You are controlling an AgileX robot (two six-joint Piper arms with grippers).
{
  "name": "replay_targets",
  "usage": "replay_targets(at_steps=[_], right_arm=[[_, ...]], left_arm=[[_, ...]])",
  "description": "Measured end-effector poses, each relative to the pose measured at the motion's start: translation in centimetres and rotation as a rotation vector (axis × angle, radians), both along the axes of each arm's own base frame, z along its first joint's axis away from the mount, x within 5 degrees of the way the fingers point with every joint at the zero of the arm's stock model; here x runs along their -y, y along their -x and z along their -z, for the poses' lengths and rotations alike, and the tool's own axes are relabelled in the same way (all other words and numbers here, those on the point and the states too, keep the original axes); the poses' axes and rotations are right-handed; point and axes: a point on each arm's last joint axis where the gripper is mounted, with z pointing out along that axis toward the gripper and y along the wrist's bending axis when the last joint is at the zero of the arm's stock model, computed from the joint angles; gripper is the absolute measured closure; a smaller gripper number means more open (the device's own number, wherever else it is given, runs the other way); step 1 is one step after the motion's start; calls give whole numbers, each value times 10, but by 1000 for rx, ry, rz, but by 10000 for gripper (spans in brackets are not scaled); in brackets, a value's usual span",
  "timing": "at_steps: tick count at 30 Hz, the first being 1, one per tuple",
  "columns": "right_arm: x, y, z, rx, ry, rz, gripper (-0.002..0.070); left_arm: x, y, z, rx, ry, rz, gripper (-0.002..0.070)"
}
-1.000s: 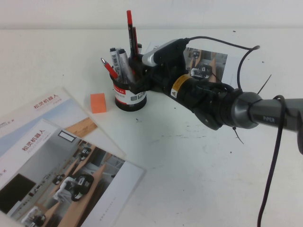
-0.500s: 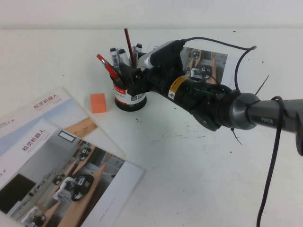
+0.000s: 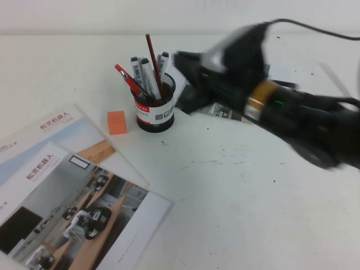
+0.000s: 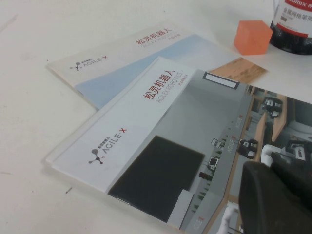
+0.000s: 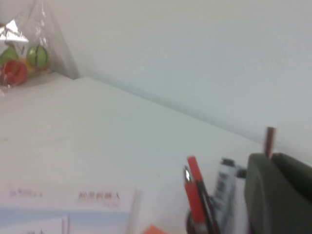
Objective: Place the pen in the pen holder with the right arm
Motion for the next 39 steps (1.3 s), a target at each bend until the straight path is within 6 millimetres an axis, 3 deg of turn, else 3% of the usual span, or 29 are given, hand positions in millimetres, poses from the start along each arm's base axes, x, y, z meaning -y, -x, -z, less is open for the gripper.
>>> replay_targets(at_steps=[4,9,13,19,27,30,39], right_arm=[[35,46,-11,65,104,29,694],[70,102,-43,187,112,52,695],[96,134,-53,168,149,116,695],[126,162,-36,-18,196,226,695],[152,192,-2,-328,74,323,695],[164,203,8,-360,62,361,695],[216,245,47,-244,-26,666,695]], left_arm=[[0,0,0,0,0,0,676],[0,0,0,0,0,0,676],[0,0,0,0,0,0,676],[0,0,0,0,0,0,676],[0,0,0,0,0,0,676],[0,0,0,0,0,0,676],[0,0,0,0,0,0,676]])
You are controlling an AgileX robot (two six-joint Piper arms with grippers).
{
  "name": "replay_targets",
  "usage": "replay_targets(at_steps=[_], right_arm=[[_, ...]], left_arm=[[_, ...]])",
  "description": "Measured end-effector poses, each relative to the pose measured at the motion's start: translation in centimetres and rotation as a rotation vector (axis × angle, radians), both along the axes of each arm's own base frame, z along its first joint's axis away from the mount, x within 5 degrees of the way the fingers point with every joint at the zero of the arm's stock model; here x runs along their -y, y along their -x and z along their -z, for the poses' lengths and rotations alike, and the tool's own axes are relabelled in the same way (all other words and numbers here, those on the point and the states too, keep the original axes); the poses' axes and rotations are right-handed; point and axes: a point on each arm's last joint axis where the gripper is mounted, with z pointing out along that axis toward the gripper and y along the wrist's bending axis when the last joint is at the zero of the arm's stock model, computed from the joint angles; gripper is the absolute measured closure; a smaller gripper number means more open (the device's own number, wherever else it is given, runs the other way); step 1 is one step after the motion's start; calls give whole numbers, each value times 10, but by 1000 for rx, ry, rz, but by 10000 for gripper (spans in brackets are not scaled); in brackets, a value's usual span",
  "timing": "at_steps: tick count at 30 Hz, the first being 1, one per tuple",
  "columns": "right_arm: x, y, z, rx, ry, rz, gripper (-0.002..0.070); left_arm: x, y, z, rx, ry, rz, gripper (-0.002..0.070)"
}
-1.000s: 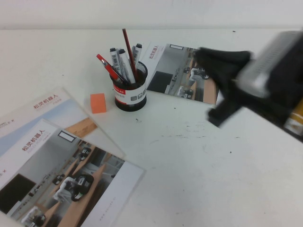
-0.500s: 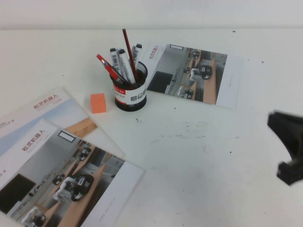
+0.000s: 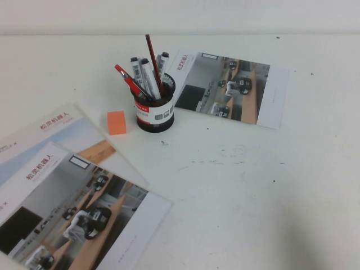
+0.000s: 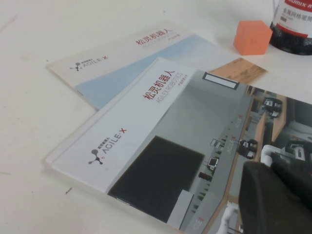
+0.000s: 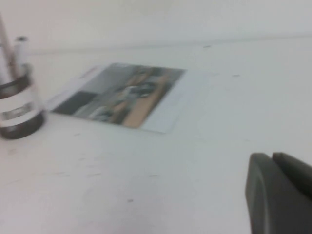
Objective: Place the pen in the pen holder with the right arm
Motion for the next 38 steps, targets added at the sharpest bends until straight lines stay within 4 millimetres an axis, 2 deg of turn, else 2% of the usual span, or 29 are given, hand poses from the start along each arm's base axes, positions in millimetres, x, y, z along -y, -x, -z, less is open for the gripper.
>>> replay_targets(at_steps=[7,11,18,23,31,38], right_arm=[[15,20,38,62,-35,188,695],[18,25,44,43,-56,239,695],[17,28,58,-115,-105,246,695],[16,28,59,-125,-126,242,695],[8,29,58,-123,-182,118,695],[7,29,58,-124,-185,105,695]], left_arm=[[0,0,0,0,0,0,676],[0,0,0,0,0,0,676],[0,0,0,0,0,0,676],[0,0,0,0,0,0,676],[0,0,0,0,0,0,676],[0,0,0,0,0,0,676]])
